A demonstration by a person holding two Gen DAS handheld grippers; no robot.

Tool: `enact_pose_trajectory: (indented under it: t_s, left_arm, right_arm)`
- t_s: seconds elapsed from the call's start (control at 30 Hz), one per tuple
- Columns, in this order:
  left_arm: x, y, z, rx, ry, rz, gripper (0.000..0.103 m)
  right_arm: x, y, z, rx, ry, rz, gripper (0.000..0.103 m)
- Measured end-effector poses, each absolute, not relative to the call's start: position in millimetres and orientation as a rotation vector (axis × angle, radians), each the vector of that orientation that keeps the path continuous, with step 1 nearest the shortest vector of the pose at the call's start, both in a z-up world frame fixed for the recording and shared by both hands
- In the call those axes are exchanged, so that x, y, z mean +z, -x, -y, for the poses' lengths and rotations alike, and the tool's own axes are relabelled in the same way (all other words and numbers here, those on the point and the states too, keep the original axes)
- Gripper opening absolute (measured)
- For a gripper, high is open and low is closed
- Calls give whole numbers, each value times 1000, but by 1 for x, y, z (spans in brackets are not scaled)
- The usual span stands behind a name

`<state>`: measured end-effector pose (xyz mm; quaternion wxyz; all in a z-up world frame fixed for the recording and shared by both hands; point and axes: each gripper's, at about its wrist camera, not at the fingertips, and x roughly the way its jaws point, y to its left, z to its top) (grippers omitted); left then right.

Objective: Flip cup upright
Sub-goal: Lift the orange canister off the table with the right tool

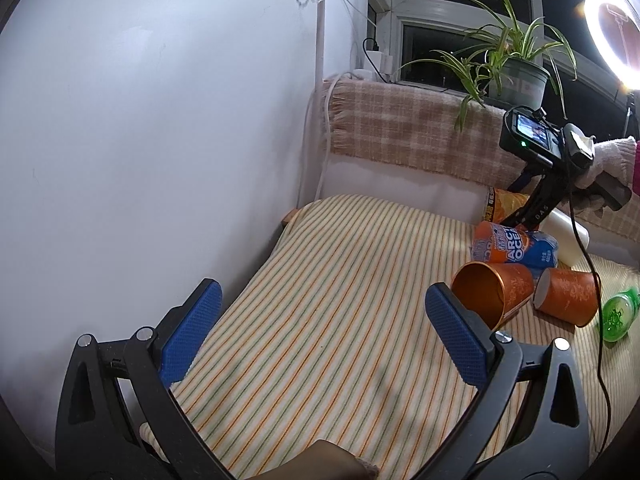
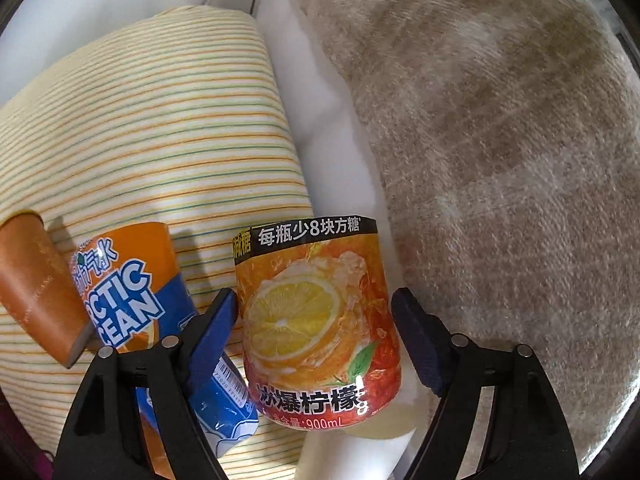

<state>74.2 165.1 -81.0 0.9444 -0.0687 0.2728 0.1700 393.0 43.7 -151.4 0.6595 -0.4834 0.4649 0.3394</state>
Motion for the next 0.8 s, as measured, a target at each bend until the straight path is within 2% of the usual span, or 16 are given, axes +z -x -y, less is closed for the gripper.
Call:
enact_pose_trajectory:
  t_s: [0.17,0.3,0.8]
  left_arm:
    - [-80,-74,-166,350,138,-552,103]
    - [-80,-72,-167,350,141,-549,103]
    - [-61,-52,-159,340,115,-503,103]
  right_arm:
    - [-161,-391,-44,743,1127,-1040,81]
    - [-157,-390,-50,734,1119,-1024,79]
    - [-54,-327,-49,848,923,-862,78]
